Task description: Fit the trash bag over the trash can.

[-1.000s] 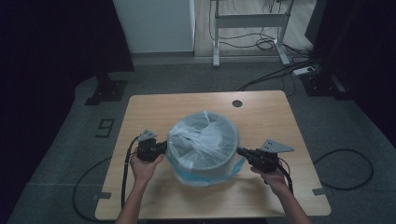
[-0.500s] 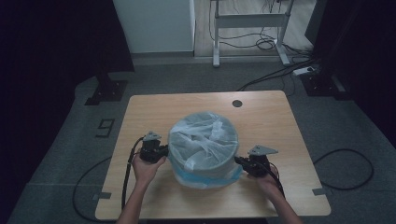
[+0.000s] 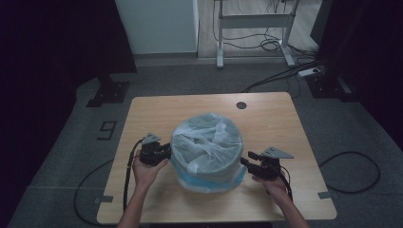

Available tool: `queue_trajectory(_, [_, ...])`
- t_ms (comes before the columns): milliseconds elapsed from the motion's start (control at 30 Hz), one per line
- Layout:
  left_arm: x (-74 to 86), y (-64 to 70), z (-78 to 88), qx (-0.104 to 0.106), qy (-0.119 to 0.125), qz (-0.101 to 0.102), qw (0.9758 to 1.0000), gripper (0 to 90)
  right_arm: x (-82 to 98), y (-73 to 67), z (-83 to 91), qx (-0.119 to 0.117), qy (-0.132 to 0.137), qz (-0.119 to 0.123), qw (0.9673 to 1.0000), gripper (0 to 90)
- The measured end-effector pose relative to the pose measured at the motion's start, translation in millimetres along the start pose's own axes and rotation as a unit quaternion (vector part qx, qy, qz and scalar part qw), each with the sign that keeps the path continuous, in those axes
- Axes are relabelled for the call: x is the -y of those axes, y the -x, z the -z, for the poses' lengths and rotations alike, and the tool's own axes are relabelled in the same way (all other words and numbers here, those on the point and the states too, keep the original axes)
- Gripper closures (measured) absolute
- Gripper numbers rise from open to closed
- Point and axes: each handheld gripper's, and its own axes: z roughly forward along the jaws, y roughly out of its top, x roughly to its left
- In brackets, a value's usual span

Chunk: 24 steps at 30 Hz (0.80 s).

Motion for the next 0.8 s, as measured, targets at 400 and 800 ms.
queue_trajectory(400, [-3.7,-12.5,38.9,0.001,0.056,-0.016,0.9983,28.3,1.4,2.7,32.1,-0.001,0.052,-0.025,0.9983,37.2])
queue_trajectory(800, [-25.1,-7.7,73.1,0.075,0.089,-0.083,0.9897,25.6,5.3,6.2,46.4,-0.014,0.062,-0.028,0.9976,34.8])
